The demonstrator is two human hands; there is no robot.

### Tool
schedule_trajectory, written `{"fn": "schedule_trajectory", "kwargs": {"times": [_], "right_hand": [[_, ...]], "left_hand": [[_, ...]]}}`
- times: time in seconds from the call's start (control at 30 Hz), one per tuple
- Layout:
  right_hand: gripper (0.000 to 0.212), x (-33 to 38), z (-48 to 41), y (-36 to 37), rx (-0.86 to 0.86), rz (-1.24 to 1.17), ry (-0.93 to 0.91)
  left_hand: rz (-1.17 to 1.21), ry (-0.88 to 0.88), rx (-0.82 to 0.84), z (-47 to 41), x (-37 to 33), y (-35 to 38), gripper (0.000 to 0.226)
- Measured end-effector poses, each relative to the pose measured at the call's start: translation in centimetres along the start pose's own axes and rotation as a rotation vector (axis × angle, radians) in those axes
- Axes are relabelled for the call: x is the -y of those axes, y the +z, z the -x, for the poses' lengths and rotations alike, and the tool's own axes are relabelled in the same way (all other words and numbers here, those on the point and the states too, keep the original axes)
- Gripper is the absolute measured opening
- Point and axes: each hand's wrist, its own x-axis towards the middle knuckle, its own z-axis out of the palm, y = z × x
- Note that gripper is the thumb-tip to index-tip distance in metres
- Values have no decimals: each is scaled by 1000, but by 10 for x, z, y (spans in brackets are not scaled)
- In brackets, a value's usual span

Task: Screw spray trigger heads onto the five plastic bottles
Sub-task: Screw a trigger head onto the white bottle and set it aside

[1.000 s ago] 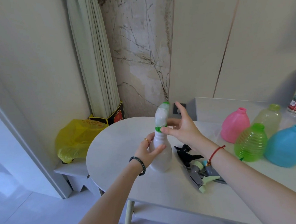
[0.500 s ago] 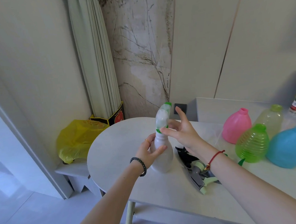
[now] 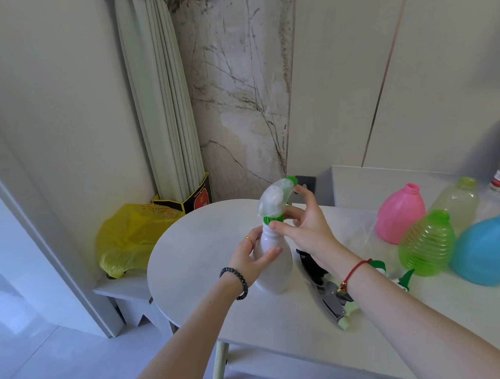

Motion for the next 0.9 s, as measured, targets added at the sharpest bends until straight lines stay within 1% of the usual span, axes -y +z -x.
{"fn": "schedule_trajectory", "kwargs": {"times": [0.07,0.2,0.37,0.5,0.57,0.63,0.7,0.77,0.83,0.9], "right_hand": [[78,0,-1,2,-17,15,-17],[78,-2,-1,2,59,-78,-4],[77,-1,-2,5,-31,-47,-17],[77,-1,0,5,-58,-34,-18],[71,0,0,3,-35,-5,-28],[60,0,3,-2,31,16,-12],[57,-5,9,-9,71,-17,21],[62,-18,19,-16,34,-18,15],[70,-38,35,-18,18,77,-6],[77,-56,49,-9,55,190,-29]], "left_hand": [[0,-7,-3,0,0,0,42],[12,-14,-5,0,1,0,42],[4,-10,-21,0,-1,1,44],[-9,-19,-37,0,-2,3,46],[-16,-20,-43,1,-3,4,48],[-18,-21,-23,4,-3,2,48],[-11,-29,3,7,1,-1,48],[9,-48,-5,14,8,-5,51],[22,-76,-23,21,14,-7,53],[42,-83,2,24,17,-9,53]]}}
